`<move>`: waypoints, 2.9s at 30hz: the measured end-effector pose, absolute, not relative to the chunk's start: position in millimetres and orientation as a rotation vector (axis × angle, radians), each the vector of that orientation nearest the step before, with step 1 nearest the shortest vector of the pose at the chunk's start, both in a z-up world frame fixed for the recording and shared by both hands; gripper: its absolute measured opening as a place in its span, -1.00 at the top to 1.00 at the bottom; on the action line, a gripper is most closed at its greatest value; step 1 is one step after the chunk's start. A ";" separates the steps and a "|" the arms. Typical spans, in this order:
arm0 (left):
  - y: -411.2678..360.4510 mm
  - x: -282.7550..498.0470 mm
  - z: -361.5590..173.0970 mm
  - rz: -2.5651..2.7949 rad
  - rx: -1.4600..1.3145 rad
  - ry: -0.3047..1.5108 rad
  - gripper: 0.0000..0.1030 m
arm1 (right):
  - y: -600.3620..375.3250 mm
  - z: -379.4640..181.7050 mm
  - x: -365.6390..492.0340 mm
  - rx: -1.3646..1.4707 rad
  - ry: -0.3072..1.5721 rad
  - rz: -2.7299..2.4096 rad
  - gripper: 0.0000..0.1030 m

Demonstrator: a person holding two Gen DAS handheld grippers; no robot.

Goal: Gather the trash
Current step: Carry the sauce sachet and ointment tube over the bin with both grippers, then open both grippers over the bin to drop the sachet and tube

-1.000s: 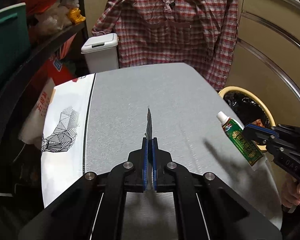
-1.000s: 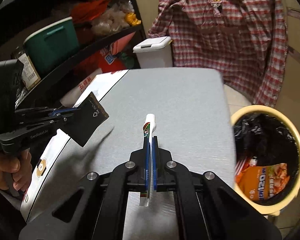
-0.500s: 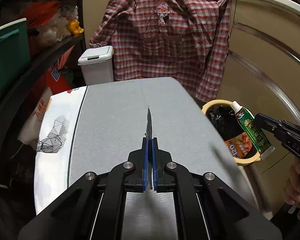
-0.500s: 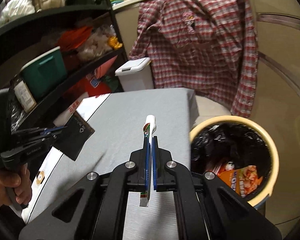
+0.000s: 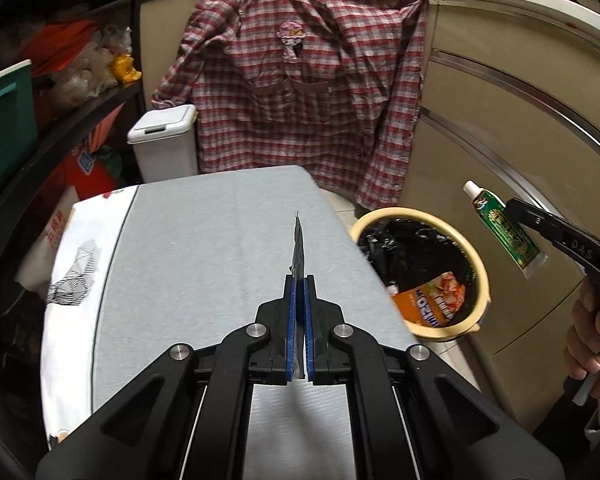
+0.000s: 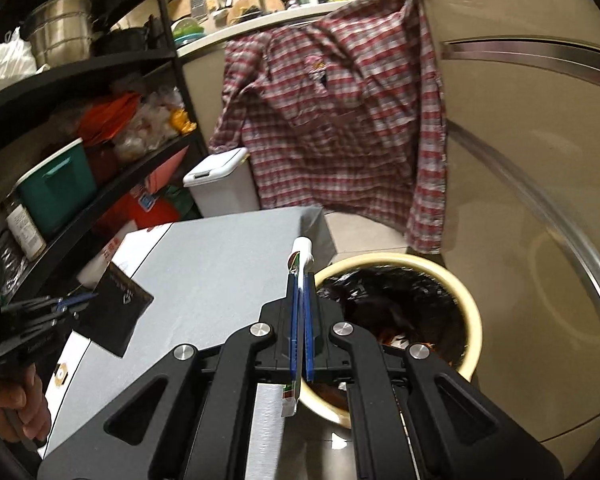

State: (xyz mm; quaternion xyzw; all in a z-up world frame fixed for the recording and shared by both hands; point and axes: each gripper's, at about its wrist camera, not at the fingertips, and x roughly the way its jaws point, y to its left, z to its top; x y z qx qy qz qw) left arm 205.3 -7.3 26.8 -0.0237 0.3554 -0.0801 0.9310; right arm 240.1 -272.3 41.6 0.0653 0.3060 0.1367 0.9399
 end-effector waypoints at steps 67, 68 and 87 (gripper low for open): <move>-144.7 313.7 36.1 -0.322 -0.072 0.727 0.66 | -342.4 40.2 299.9 0.209 0.641 0.133 0.49; -142.1 310.0 37.4 -0.318 -0.075 0.724 0.66 | -342.8 41.9 297.4 0.206 0.636 0.132 0.48; -105.0 196.2 38.7 -0.180 -0.087 0.677 -0.28 | -334.7 83.8 186.8 0.129 0.531 0.054 -0.61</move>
